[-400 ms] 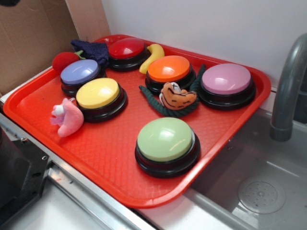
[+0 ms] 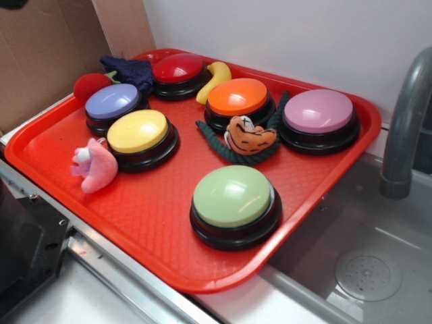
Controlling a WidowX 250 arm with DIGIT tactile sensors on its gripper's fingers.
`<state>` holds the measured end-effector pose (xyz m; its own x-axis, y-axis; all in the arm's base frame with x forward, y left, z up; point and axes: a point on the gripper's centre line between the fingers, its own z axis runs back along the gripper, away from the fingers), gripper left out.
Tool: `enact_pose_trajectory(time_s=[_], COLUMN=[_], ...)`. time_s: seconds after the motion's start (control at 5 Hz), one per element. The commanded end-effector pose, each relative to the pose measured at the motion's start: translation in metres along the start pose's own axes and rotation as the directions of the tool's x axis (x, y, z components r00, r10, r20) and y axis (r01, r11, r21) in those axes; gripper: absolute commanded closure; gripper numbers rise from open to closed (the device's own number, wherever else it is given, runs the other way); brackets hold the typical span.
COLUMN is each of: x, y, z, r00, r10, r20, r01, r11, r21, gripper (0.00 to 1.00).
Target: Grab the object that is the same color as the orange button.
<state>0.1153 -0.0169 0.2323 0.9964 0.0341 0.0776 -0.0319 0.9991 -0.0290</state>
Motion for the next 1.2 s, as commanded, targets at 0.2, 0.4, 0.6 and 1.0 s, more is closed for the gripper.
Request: enact_pose_trajectory(time_s=[0.2, 0.4, 0.6, 1.0], x=[0.105, 0.132, 0.144, 0.146], y=[-0.041, -0.062, -0.077, -0.086], z=[-0.081, -0.123, -0.164, -0.206], r00=[0.992, 0.973, 0.966, 0.962], r10=[0.01, 0.152, 0.224, 0.265], r20=[0.124, 0.174, 0.126, 0.068], r01=[-0.012, -0.148, -0.21, -0.254], r11=[1.0, 0.988, 0.971, 0.957], r21=[0.009, -0.038, -0.119, -0.139], gripper=[0.0, 0.0, 0.0, 0.0])
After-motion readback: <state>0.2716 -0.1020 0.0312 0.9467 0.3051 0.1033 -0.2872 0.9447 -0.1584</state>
